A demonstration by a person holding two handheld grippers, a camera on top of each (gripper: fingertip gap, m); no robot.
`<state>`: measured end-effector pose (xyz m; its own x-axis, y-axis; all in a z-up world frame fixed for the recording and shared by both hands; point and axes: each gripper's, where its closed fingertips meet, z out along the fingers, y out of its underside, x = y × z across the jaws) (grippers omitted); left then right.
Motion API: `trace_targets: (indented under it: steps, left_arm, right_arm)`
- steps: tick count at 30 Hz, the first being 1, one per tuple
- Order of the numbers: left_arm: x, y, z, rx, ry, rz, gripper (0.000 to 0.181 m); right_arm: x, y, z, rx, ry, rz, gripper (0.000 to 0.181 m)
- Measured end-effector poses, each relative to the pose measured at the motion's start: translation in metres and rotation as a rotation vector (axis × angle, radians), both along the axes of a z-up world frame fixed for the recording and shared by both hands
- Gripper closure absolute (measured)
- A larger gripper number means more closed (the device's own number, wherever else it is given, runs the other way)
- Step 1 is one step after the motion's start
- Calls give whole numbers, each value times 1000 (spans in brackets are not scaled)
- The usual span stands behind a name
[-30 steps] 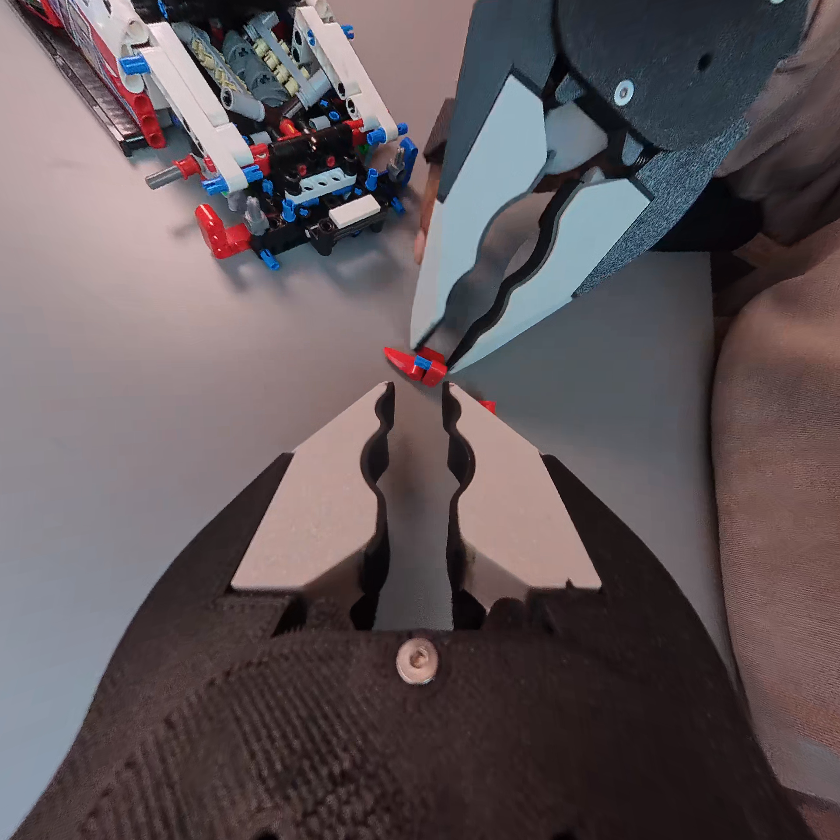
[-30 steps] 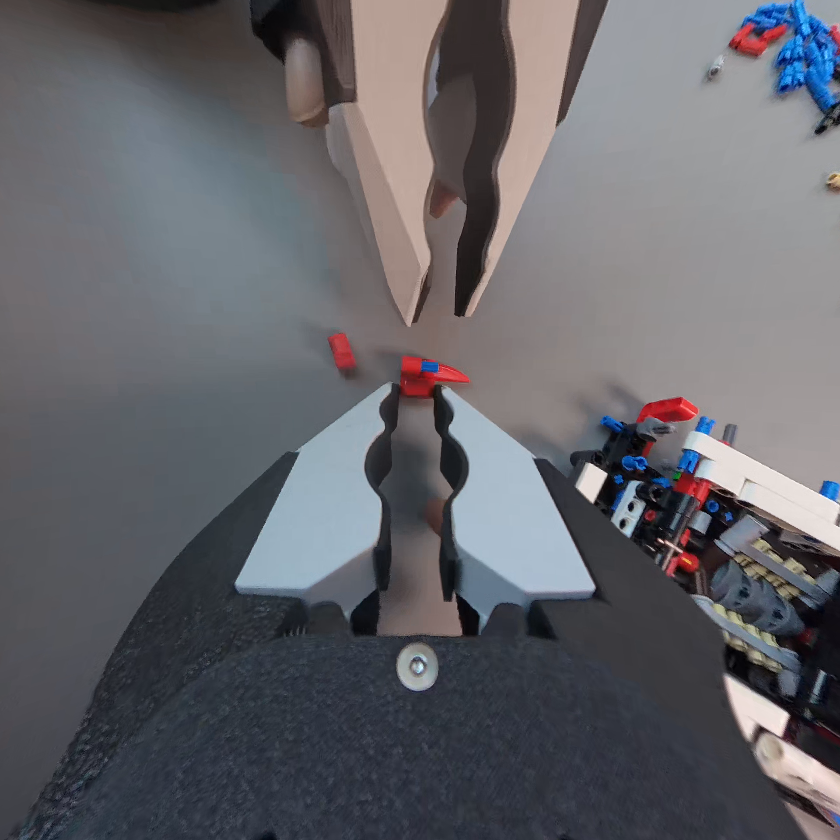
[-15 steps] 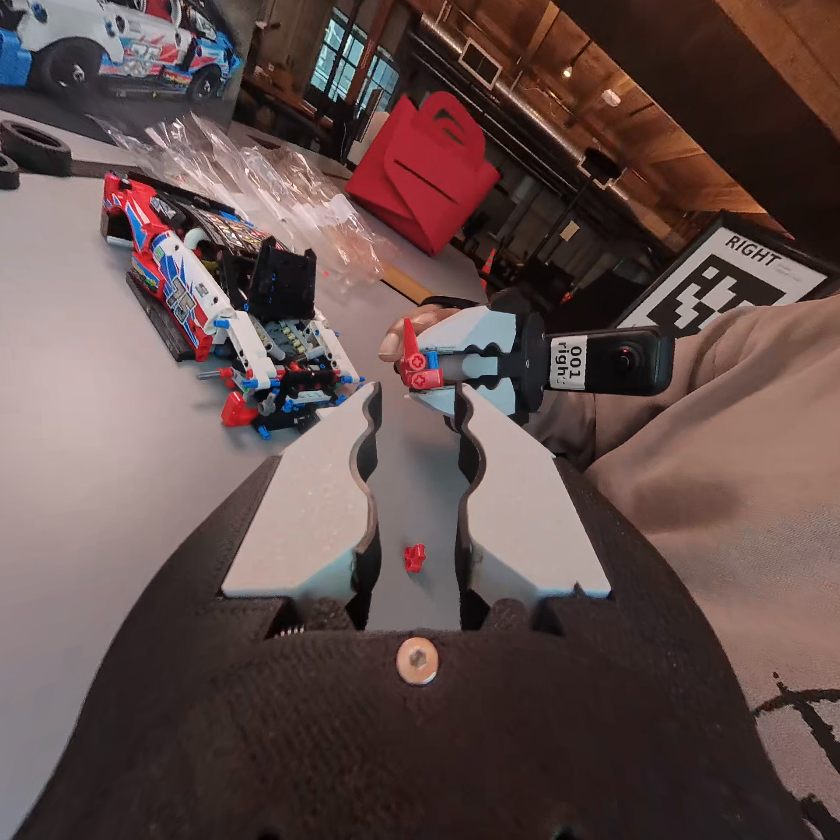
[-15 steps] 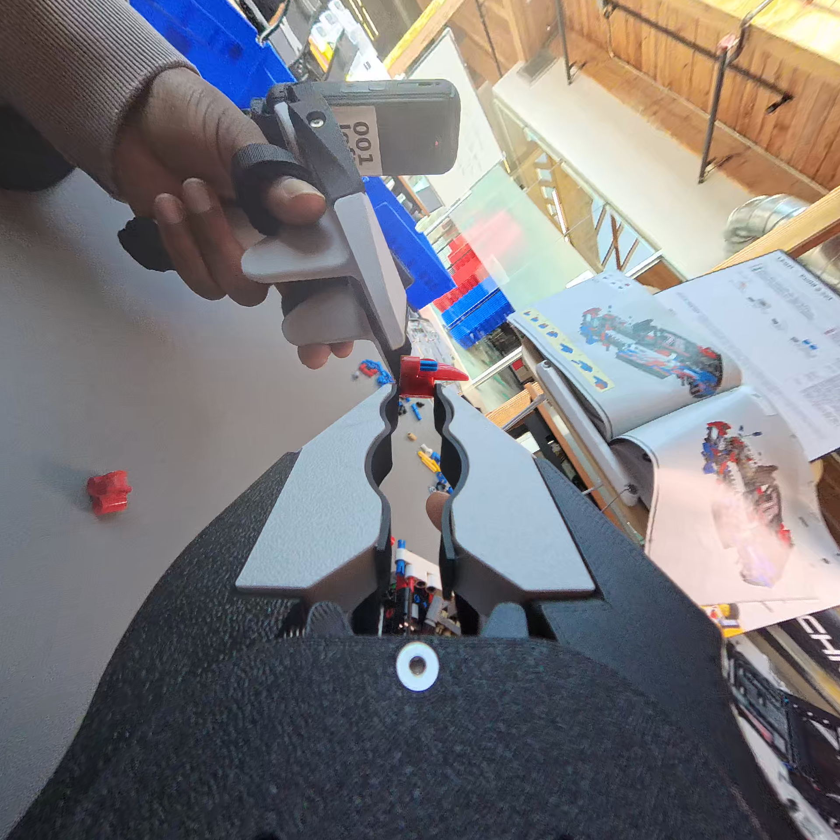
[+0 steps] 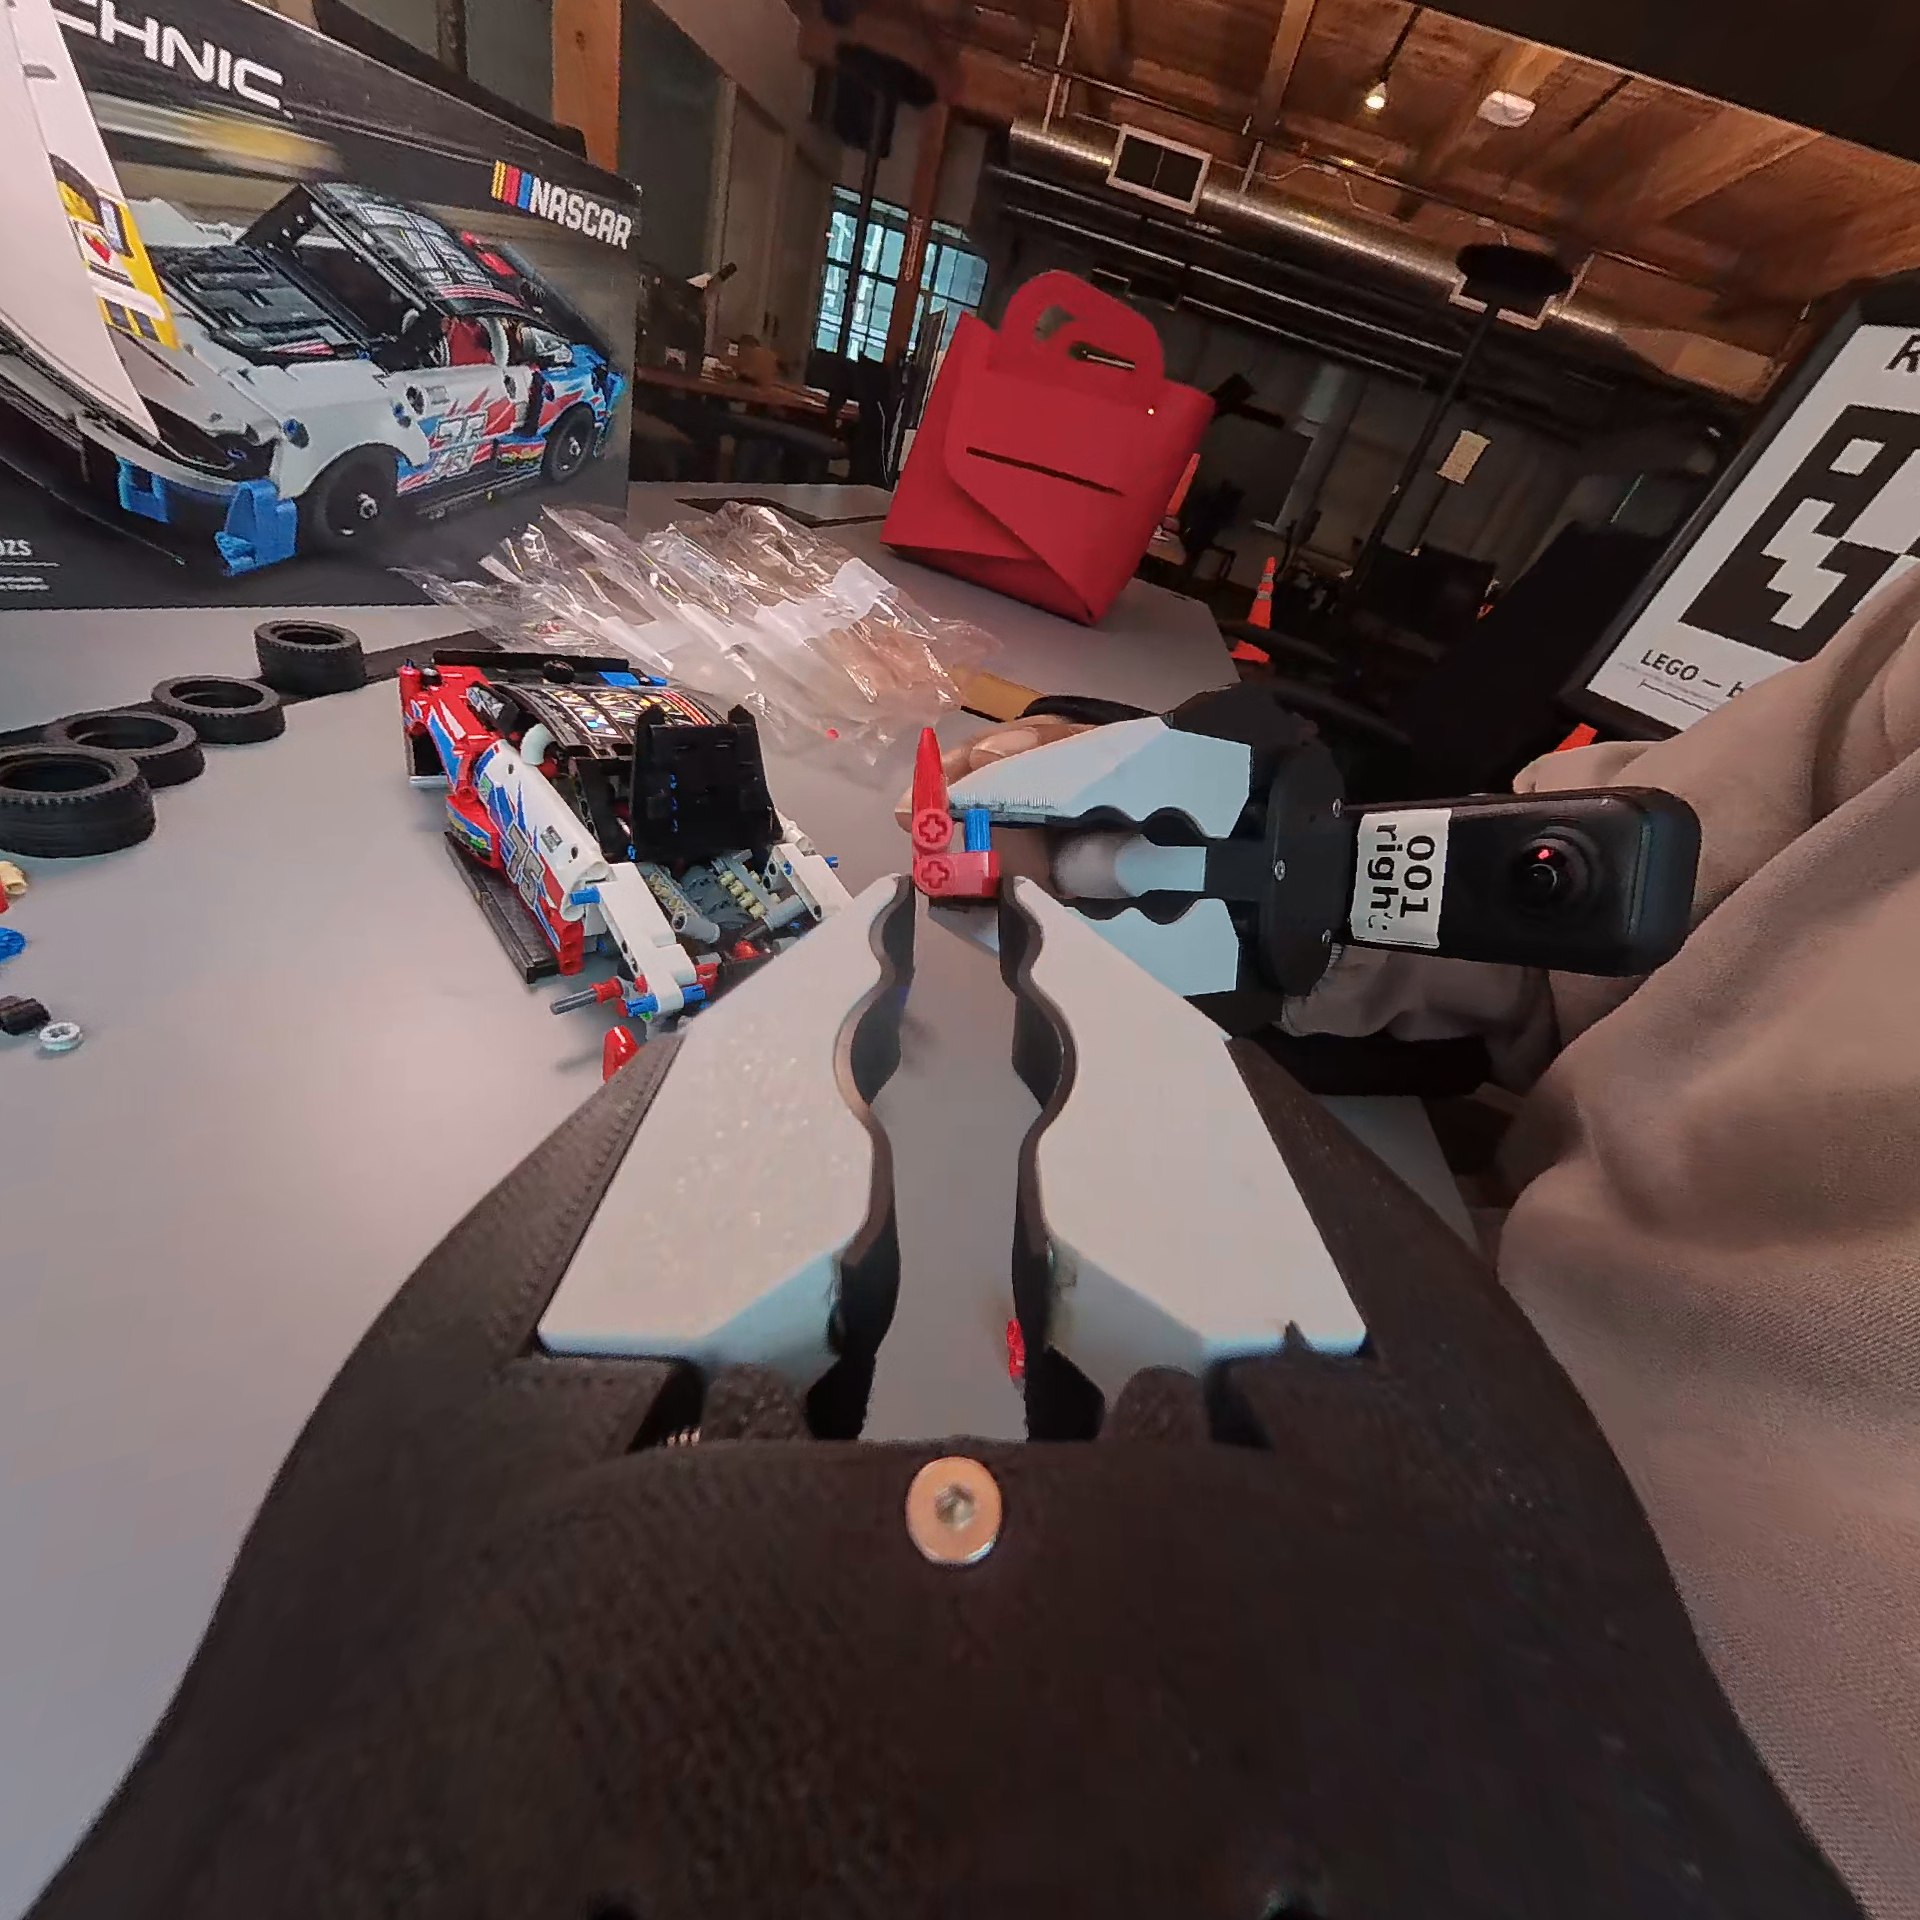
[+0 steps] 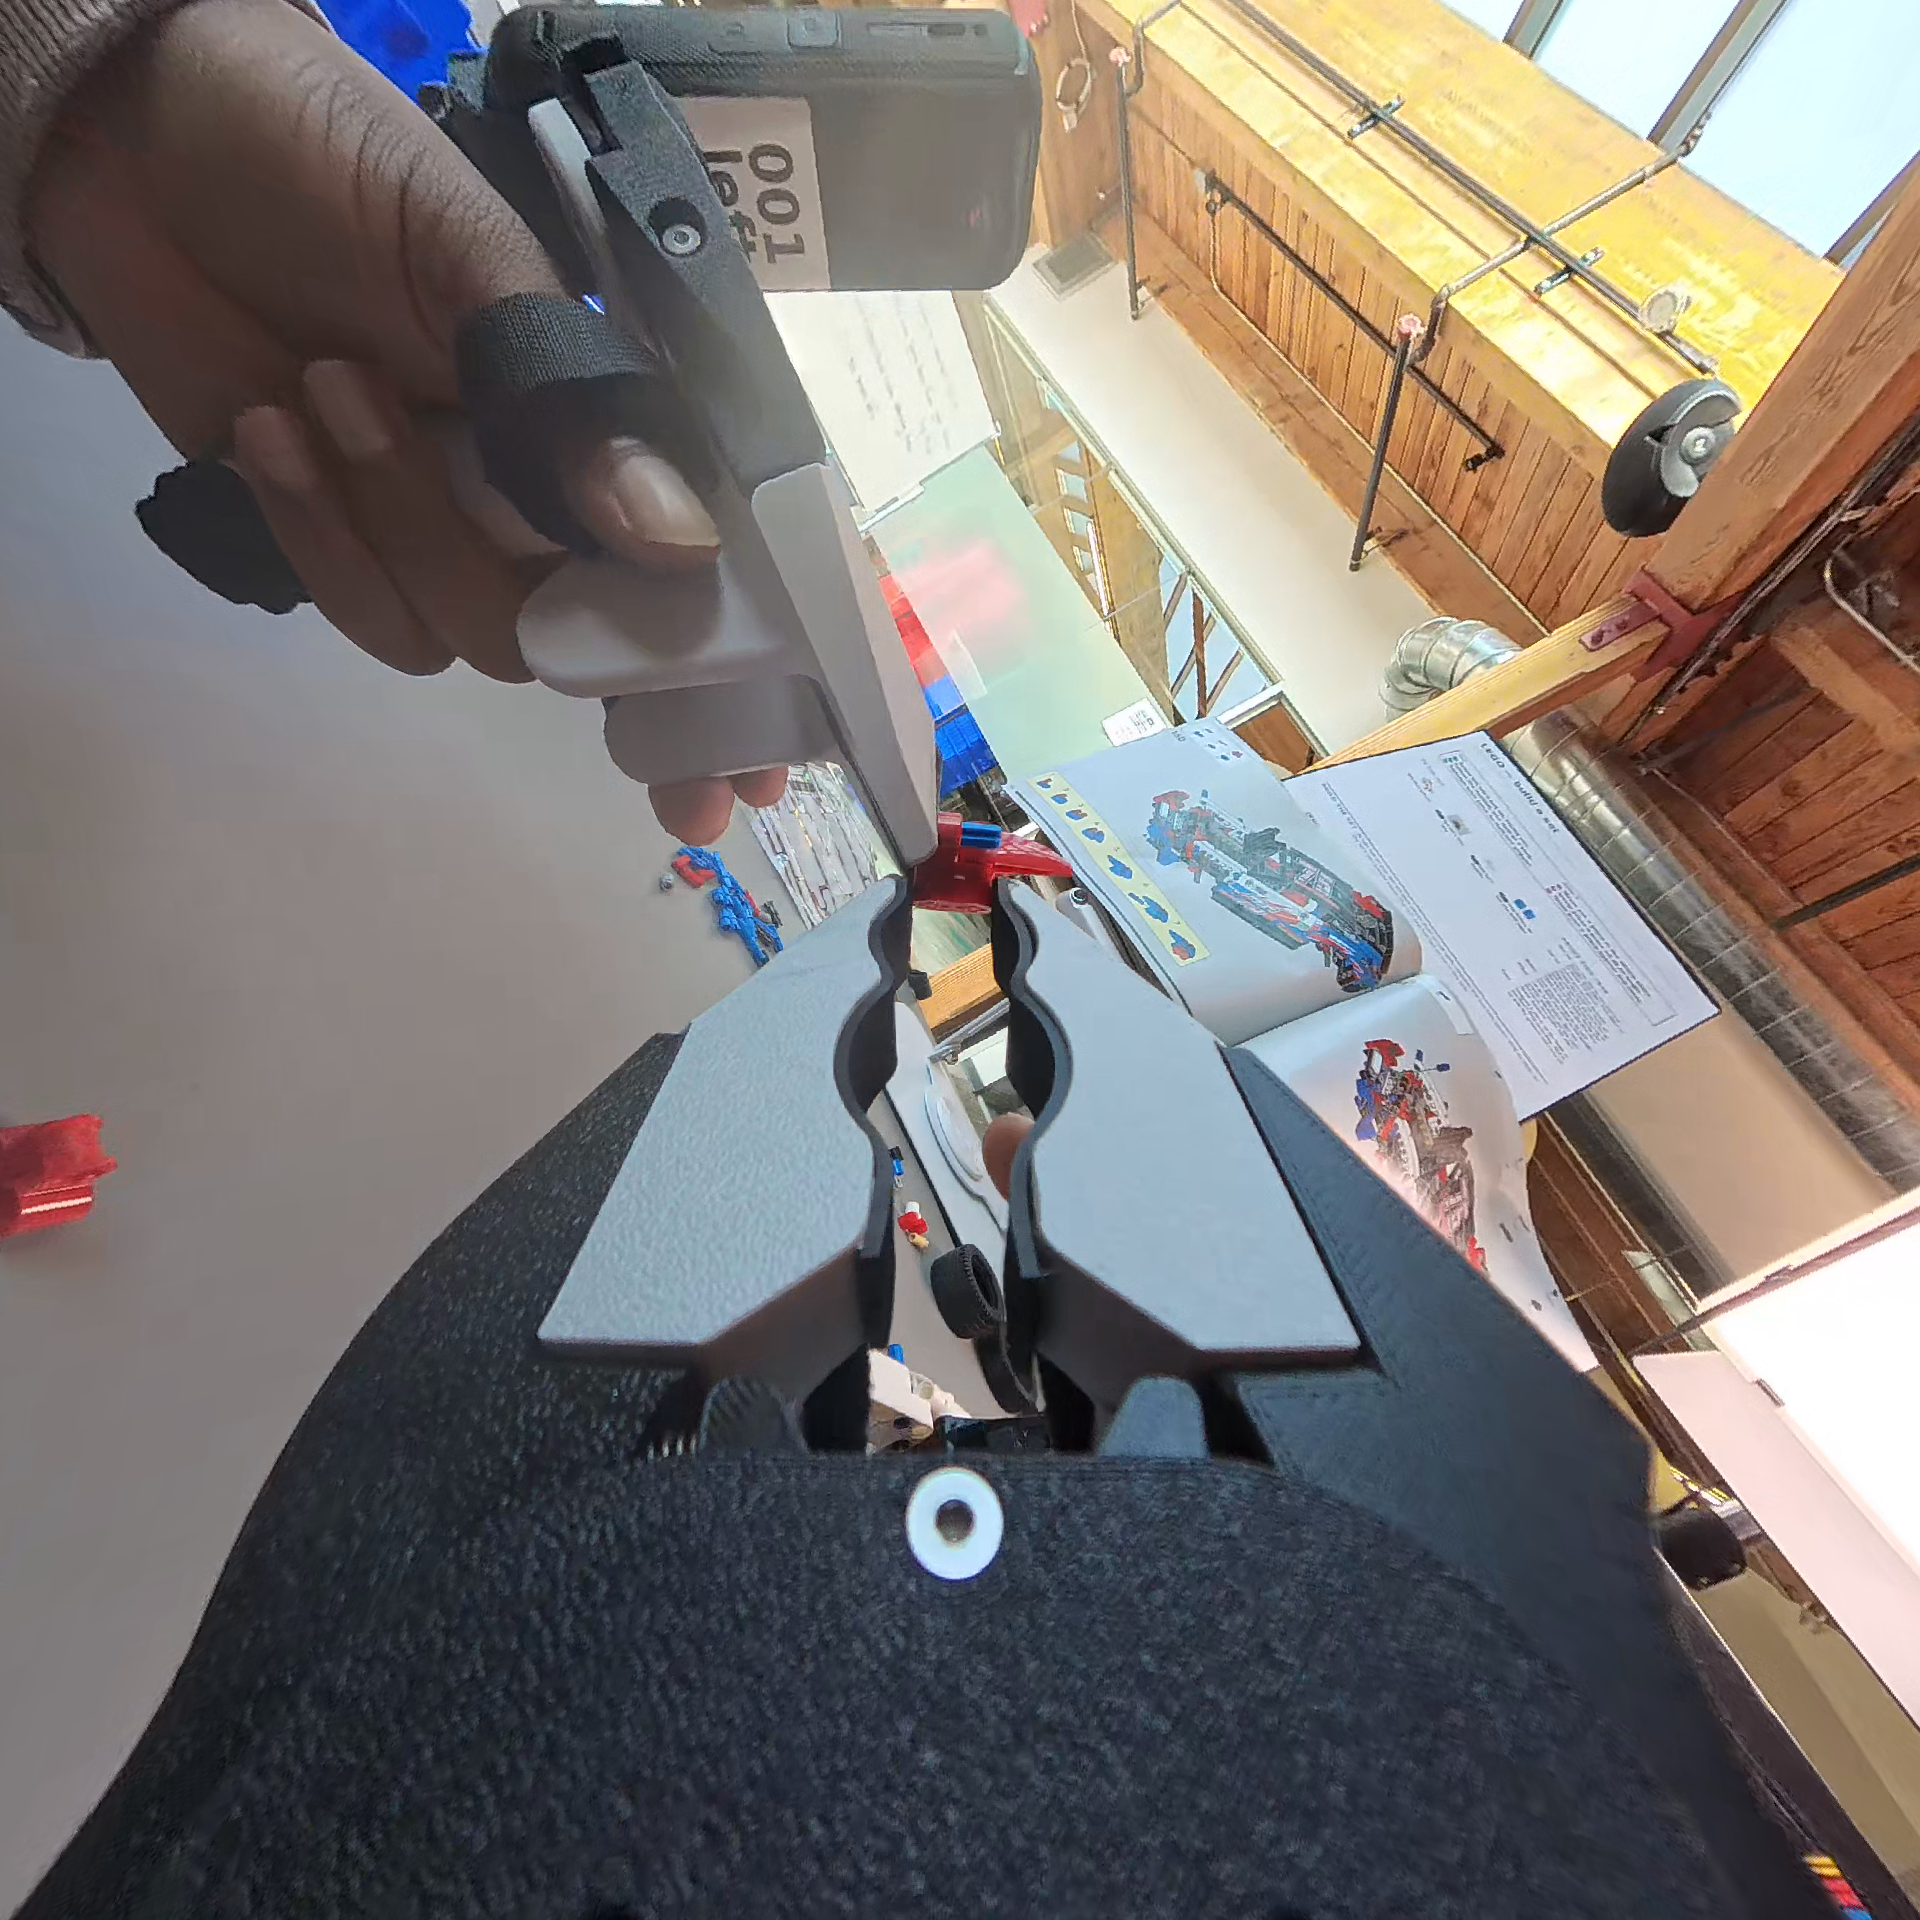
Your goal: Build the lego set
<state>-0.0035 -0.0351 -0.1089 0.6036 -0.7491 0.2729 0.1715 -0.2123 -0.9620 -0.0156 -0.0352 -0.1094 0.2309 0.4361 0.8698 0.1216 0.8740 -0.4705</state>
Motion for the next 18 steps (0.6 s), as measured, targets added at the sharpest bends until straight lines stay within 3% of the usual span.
trace_targets:
  steps: [4, 9, 13, 18]
  left_arm:
    - [-3, 2, 6, 20, -24, 40, 167]
    - [-6, 3, 3, 0, -20, 36, 168]
    - [-13, 0, 4, 14, -3, 10, 168]
    - [-16, -6, -8, 48, 113, -43, 168]
  right_arm:
    - [-1, -3, 0, 53, 4, -22, 170]
    - [-4, -3, -2, -26, 4, -2, 169]
    - [-4, 4, -8, -364, -52, 109, 152]
    - [5, 3, -8, -901, -151, 371, 155]
